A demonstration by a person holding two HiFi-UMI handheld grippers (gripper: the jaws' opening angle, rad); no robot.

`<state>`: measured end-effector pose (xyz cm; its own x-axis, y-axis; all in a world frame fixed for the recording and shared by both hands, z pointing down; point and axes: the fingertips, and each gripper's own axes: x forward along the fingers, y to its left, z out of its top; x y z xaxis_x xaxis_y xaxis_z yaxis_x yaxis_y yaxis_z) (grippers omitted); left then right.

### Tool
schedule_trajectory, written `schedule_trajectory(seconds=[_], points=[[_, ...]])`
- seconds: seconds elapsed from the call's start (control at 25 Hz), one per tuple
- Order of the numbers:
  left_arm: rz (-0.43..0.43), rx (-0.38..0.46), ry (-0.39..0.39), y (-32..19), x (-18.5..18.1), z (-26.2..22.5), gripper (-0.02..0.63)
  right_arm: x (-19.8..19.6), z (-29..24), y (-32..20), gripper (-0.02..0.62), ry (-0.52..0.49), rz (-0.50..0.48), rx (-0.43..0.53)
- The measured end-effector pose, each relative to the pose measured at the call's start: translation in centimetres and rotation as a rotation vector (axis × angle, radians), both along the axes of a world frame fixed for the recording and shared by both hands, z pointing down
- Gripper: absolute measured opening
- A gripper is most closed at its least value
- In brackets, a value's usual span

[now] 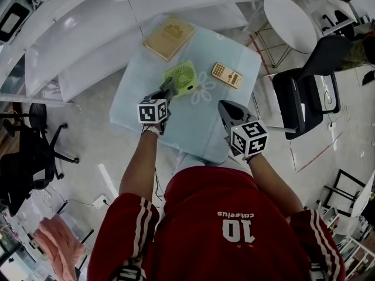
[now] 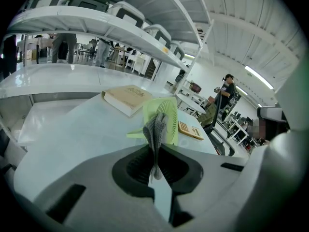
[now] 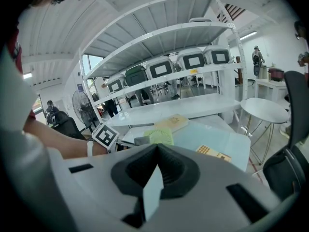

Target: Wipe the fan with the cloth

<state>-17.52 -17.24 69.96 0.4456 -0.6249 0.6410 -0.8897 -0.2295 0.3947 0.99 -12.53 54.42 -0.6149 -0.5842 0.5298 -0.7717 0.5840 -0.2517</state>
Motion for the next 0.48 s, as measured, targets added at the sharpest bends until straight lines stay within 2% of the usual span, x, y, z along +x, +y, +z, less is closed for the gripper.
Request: schedule_trajectory(seconds=[0.48], points=[[-0.008, -0.001, -0.002, 0.8, -0.84, -0.07, 0.028, -0.41, 0.01, 0.5, 0.003, 0.001, 0.001, 0.005]])
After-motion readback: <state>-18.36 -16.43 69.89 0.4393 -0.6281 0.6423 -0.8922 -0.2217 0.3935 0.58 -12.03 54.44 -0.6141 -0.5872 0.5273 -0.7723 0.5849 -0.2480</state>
